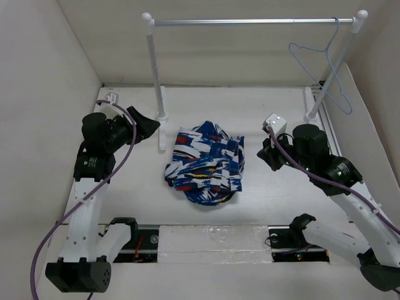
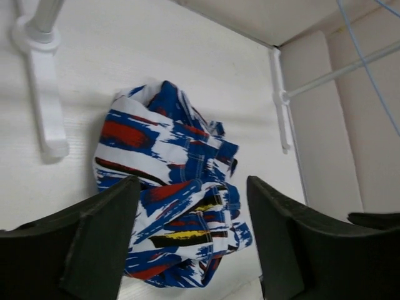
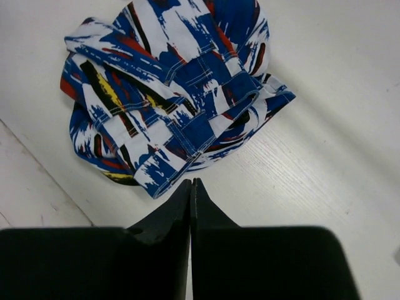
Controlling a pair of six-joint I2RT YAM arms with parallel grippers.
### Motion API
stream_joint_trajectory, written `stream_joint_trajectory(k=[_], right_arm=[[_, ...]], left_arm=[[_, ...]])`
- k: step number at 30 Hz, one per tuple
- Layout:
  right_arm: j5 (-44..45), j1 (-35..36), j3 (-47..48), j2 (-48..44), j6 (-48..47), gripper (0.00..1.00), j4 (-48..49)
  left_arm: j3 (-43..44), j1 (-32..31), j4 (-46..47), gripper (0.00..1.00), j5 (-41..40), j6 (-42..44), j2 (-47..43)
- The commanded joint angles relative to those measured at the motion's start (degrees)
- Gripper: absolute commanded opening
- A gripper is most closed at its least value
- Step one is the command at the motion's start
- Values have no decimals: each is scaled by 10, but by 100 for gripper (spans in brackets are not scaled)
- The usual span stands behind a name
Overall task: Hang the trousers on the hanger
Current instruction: Fold the trousers
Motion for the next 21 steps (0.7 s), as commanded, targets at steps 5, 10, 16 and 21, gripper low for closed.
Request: stream_joint_trajectory(k=[5,10,16,21], right_arm=[[-42,24,-21,37,3,0,44],[-34,46,-52,104,2,33,84],[-41,59,-81,178,-6,85,133],[-49,72,-114,237,0,88,172]], left_arm=[[-10,3,-123,35,-184,-3,-1],[-61,3,-132,7,-155,-15,66],[-193,3,-41,54,-67,-62,81],[-251,-57,19,94,-54,-102,97]])
